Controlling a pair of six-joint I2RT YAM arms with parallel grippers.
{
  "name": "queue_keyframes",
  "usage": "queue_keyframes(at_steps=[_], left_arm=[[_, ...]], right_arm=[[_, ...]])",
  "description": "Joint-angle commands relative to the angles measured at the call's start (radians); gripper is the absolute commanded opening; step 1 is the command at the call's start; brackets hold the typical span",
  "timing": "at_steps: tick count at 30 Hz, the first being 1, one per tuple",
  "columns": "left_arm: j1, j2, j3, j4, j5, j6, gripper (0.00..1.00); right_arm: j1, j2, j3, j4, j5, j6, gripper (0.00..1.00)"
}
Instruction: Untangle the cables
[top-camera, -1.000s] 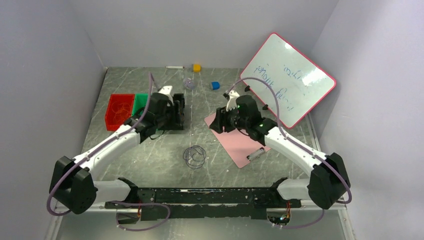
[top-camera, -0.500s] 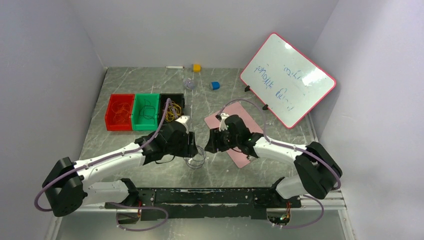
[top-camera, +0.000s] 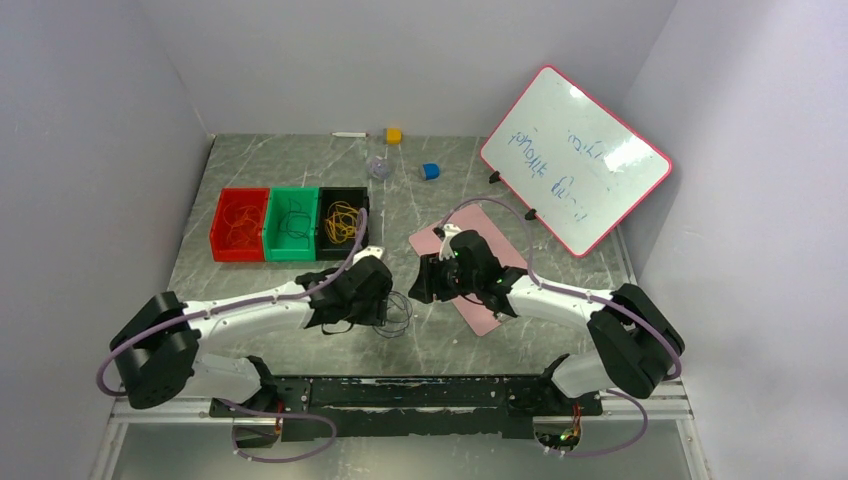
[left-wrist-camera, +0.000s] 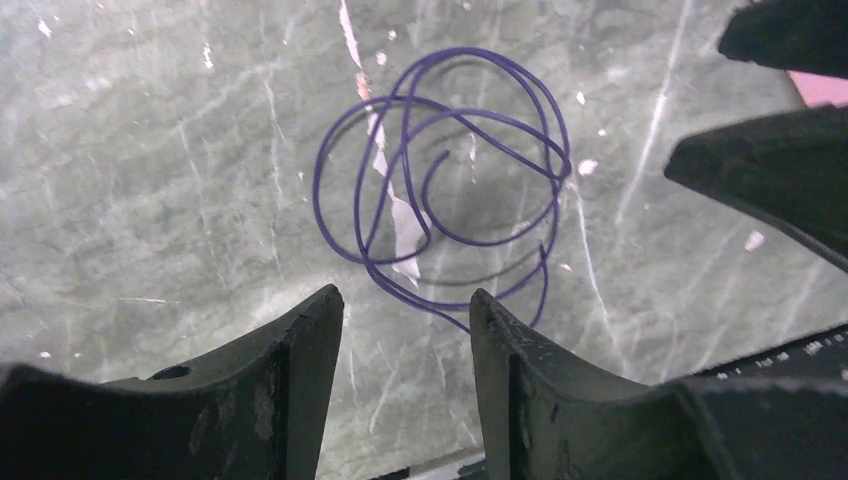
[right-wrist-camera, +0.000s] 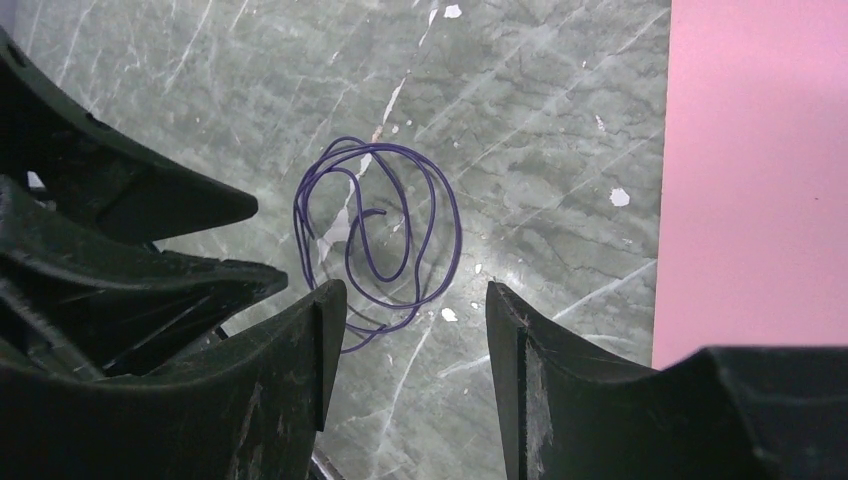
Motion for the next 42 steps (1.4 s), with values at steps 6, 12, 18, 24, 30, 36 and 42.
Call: queue_keyframes(at_steps=[6,12,18,24,30,36,42], left_arm=[[-0.007,0.130,0.087,0.007,-0.137,0.050,0.57],[-0.008,0.212,0.117,0.024,-0.167,0.066,0.50],[-0.008,0.196,0.135,0.021,-0.203,0.106,0.24],[-0.007,0.143,0.150,-0.005,-0.229,0.135,0.07],[-0.006,0.002,0.141,0.024,-0.215,0.157,0.07],[-0.005,-0.081,0.146,0.028,-0.217,0.167,0.07],[-0.004,-0.087,0.163,0.026,-0.210,0.153,0.07]], right_arm=[[0.005,-0.022,-0.007,0.018,0.018,0.004,0.57],[0.005,-0.018,-0.003,0.019,0.014,0.004,0.57],[0.004,-0.011,0.001,0.019,0.009,-0.003,0.57],[0.005,-0.012,-0.003,0.035,0.011,0.003,0.57],[0.005,-0.060,-0.038,0.089,0.044,0.020,0.59],[0.004,-0.093,-0.063,0.176,0.032,0.033,0.64],[0.004,-0.079,-0.063,0.243,0.005,0.039,0.65]])
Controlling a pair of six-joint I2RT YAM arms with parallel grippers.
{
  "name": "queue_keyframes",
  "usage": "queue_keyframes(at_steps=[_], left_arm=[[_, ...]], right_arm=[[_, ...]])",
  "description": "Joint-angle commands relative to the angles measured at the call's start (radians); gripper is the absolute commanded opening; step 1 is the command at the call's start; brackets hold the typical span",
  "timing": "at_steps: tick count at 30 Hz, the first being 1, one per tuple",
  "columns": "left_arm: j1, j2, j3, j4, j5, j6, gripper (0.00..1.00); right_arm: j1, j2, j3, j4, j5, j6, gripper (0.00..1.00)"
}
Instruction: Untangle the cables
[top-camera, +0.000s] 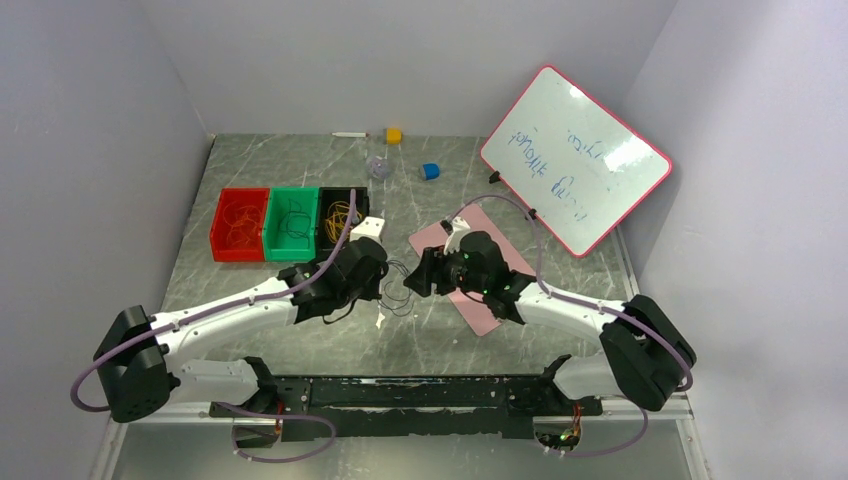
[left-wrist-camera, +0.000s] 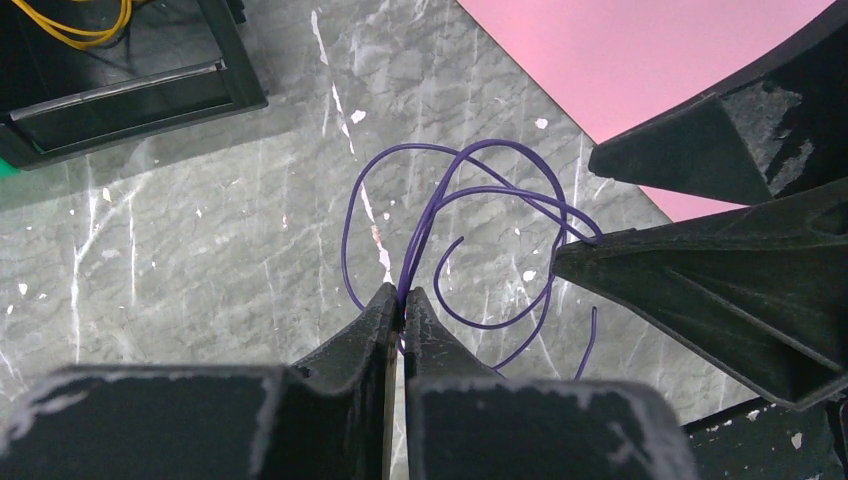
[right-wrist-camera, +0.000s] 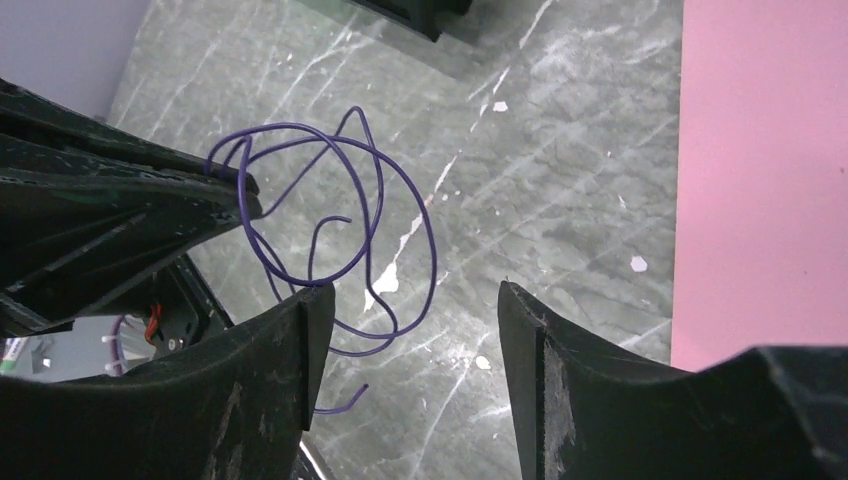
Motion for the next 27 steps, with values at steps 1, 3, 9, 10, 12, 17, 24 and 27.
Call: queue_keyframes(at_steps=[1,3,9,10,12,17,24,27], left_arm=[[-0.004,-0.010,0.038,0.017,-0.010,-0.001,0.07],[-0.003,-0.006,0.039,0.029,0.001,-0.006,0.07],[-0.002,0.015,0.042,0.096,0.081,-0.042,0.07],[-0.002,0.016,0.041,0.109,0.099,-0.047,0.07],[-0.002,0.012,0.038,0.124,0.121,-0.061,0.07],[0.002,-0.023,0.031,0.084,0.083,-0.084,0.07],[0.064,-0.131,0.006,0.009,0.063,-0.076,0.07],[0.101,-0.164,-0.016,-0.012,0.069,-0.070,0.07]], right_arm=[[0.004,0.012,-0.005,0.092,-0.020,0.012,0.65],[0.004,0.029,-0.007,0.106,-0.021,0.018,0.65],[0.030,0.106,-0.030,0.184,0.052,0.016,0.63],[0.035,0.117,-0.034,0.200,0.076,0.017,0.61],[0.045,0.128,-0.045,0.216,0.138,0.014,0.57],[0.050,0.110,-0.088,0.185,0.339,0.003,0.45],[0.046,0.078,-0.095,0.072,0.533,-0.028,0.25],[0.042,0.056,-0.098,0.065,0.547,-0.040,0.11]])
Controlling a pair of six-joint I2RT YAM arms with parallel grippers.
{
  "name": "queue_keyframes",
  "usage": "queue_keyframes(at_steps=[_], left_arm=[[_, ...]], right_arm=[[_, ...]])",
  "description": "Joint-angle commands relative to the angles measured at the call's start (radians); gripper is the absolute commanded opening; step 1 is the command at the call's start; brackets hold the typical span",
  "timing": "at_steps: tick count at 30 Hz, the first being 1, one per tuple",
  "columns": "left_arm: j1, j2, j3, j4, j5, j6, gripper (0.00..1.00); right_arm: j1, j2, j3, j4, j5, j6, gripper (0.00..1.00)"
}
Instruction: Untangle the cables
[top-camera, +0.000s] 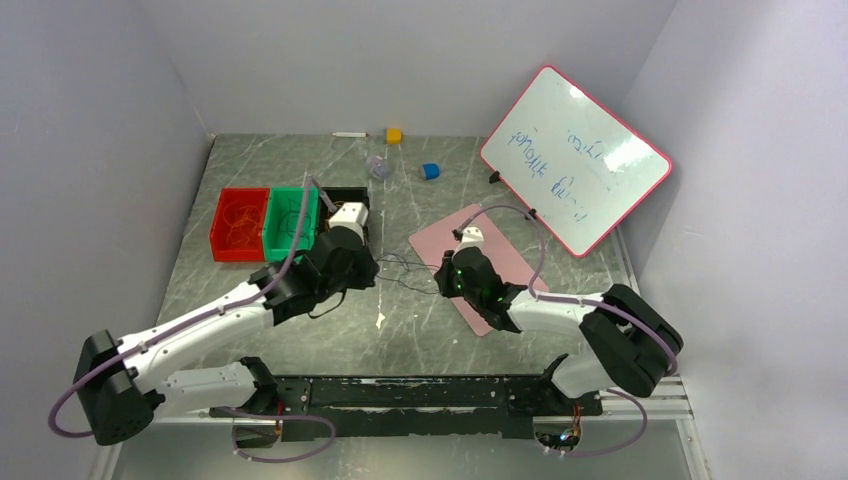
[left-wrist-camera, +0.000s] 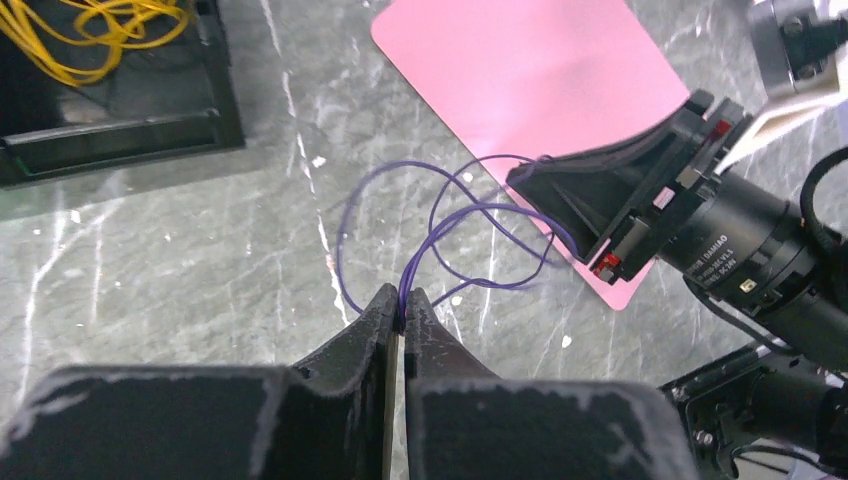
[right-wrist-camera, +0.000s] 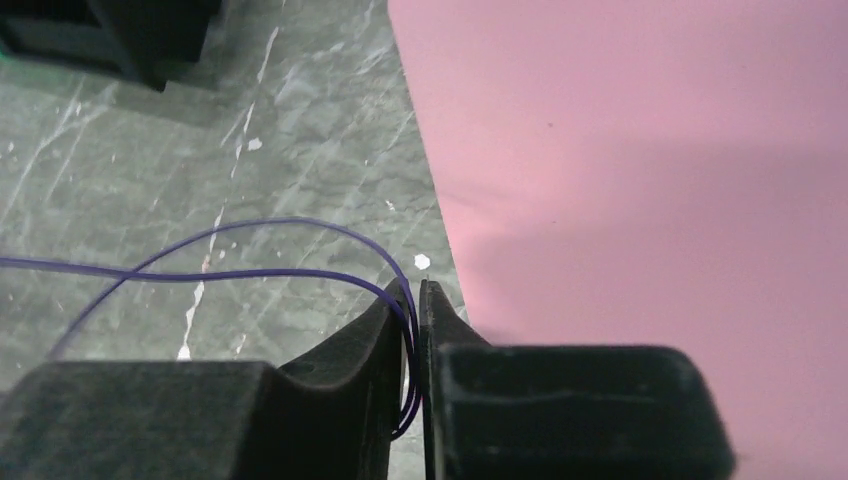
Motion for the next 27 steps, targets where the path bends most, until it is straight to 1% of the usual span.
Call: queue_keyframes(at_steps=[1,3,6,9,12,13,16,20,23,27], left_arm=[[0.053,-0.056,-0.032,-0.047,-0.012,0.002,0.07],[0.072,-0.068,-0.047,-0.053,-0.003,0.004,0.07],[0.090,-0.077,-0.071,-0.050,0.009,0.004,0.07],[0.103,-0.082,-0.083,-0.055,0.003,0.008,0.07],[0.119,-0.083,-0.103,-0.057,-0.006,0.018,0.07],[0.126,-0.080,-0.115,-0.054,-0.005,0.021,0.09],[0.147,-0.058,-0.164,-0.023,0.015,0.020,0.23],[0.152,-0.003,-0.240,0.056,0.066,-0.007,0.35],[0.153,0.041,-0.287,0.123,0.099,-0.038,0.38],[0.153,0.056,-0.307,0.145,0.099,-0.064,0.37]], right_arm=[[-0.008,-0.042,-0.006,-0.035,0.110,-0.032,0.07],[-0.012,-0.055,-0.008,-0.025,0.095,-0.045,0.00],[-0.015,-0.080,-0.011,0.000,0.054,-0.075,0.00],[-0.016,-0.106,-0.003,-0.011,0.039,-0.096,0.00],[-0.022,-0.131,0.012,-0.054,0.067,-0.109,0.00],[-0.027,-0.143,0.019,-0.076,0.078,-0.117,0.00],[-0.047,-0.197,0.051,-0.124,0.072,-0.155,0.00],[-0.063,-0.214,0.094,-0.166,-0.065,-0.221,0.00],[-0.063,-0.212,0.100,-0.167,-0.183,-0.235,0.00],[-0.064,-0.214,0.097,-0.157,-0.225,-0.215,0.00]])
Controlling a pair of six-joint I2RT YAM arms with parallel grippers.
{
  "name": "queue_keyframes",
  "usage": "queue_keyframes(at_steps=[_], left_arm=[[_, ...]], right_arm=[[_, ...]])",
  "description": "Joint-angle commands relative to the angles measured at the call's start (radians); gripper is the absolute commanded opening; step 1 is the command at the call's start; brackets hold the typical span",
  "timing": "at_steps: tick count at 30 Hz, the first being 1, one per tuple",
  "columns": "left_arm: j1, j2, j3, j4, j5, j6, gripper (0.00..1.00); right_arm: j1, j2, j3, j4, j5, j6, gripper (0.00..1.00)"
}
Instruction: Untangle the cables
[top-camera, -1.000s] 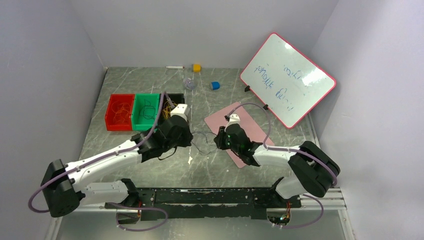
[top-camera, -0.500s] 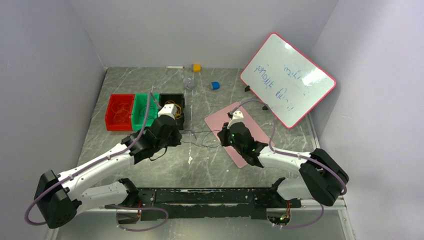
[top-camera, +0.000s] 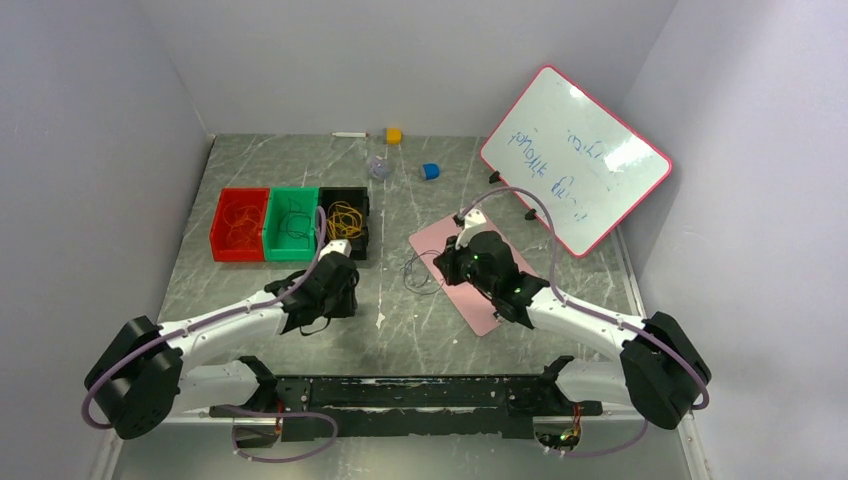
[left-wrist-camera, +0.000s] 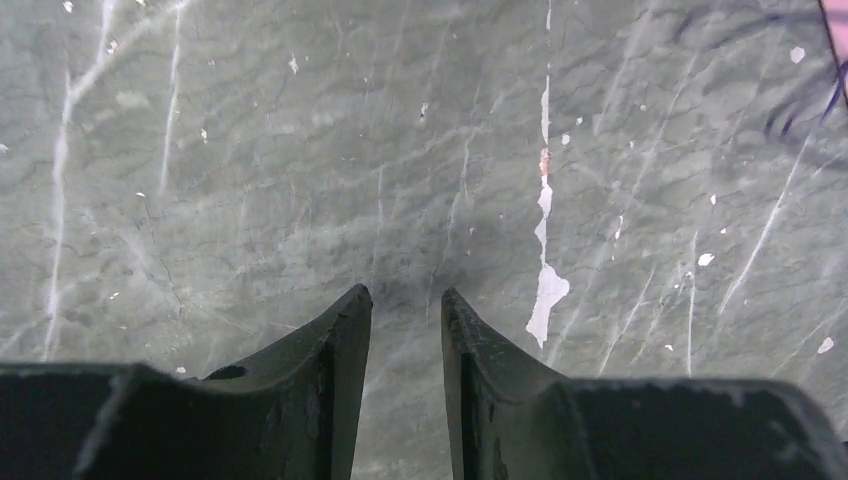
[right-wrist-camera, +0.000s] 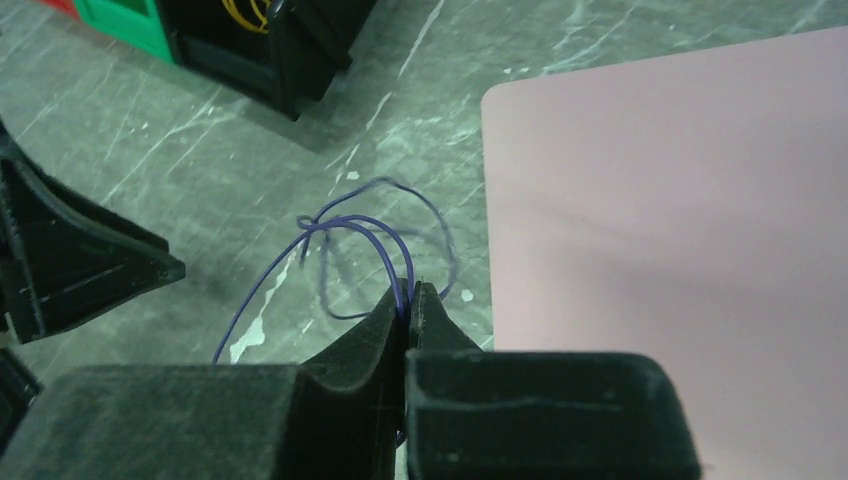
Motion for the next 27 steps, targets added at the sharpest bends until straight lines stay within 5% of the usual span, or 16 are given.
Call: queue_keyframes(at_steps=[1,9,19,27], left_arm=[[0.004,-0.010,-0.007,0.090,0.035,-0.035,0.39],[0.005,-0.202,-0.029,0.264,0.097,0.078,0.62],[0.005,-0.126,-0.002,0.441,0.187,0.160,0.61],[0.004,0.026,0.009,0.575,0.251,0.172,0.58]], right_arm=[[-0.002,-0.010,0.016,-0.014,-0.093,-0.014,0.00],[-0.002,-0.005,0.044,-0.016,-0.178,-0.027,0.00],[-0.002,-0.014,0.067,-0.015,-0.271,-0.055,0.00],[-0.002,-0.007,0.081,-0.102,-0.162,-0.062,0.00]])
